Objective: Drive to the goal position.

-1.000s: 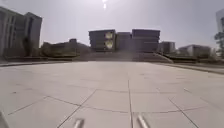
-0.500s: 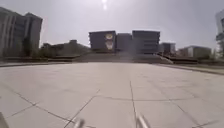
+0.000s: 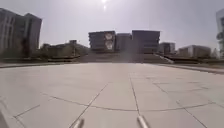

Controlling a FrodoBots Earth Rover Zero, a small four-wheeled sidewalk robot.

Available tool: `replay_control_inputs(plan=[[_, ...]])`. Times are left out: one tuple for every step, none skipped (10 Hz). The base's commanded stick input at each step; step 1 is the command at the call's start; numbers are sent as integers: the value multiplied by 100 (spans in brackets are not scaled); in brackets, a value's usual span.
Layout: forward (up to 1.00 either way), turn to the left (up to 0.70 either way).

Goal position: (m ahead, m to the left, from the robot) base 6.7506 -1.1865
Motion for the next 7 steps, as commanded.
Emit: replay_control_inputs(plan=[[70,1],[70,1],[70,1],[70,1],[70,1],[70,1],[70,1]])
